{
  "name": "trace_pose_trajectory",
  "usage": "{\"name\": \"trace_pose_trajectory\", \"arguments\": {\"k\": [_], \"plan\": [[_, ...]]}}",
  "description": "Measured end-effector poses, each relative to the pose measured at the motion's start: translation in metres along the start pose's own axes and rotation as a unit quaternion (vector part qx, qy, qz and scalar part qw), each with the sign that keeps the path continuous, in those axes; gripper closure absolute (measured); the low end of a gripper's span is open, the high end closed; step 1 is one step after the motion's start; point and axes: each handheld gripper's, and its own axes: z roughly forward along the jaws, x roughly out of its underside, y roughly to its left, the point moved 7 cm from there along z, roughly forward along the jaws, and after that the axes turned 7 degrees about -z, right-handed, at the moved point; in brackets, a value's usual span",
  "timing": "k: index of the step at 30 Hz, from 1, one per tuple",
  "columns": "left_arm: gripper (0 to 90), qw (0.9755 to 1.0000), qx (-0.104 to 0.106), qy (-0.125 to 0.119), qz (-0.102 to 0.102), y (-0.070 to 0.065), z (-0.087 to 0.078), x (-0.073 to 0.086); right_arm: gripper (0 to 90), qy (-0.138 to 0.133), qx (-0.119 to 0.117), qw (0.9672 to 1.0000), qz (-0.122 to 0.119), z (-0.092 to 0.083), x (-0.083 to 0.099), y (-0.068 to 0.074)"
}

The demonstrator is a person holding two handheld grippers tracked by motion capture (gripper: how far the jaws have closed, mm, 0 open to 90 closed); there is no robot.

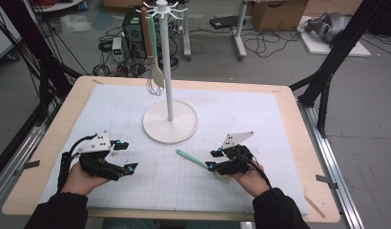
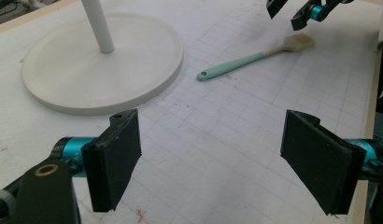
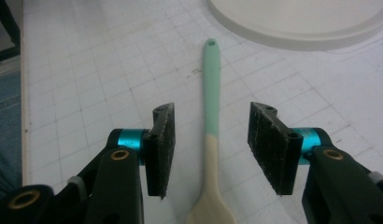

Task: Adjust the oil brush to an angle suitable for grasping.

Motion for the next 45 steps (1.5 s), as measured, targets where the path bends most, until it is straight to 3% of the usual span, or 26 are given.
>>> {"name": "trace_pose_trajectory", "arguments": {"k": [13, 29, 34, 45], "plan": [[20.4, 1.0000, 0.000, 0.002, 0.002, 0.000, 0.000, 0.000, 61.7, 0.025, -0.005, 0.9997, 0.003, 0.016, 0.017, 0.002], [20.4, 1.0000, 0.002, 0.003, 0.001, -0.001, 0.001, 0.001, 78.8, 0.054, 0.008, 0.9985, 0.001, 0.027, 0.024, 0.002], [20.4, 1.0000, 0.002, 0.005, 0.002, -0.002, 0.002, 0.001, 80.3, 0.058, 0.015, 0.9982, -0.007, 0.028, 0.024, 0.003], [20.8, 1.0000, 0.005, 0.006, 0.005, -0.003, 0.003, 0.000, 82.4, 0.058, 0.008, 0.9983, 0.002, 0.027, 0.024, 0.002]]}}
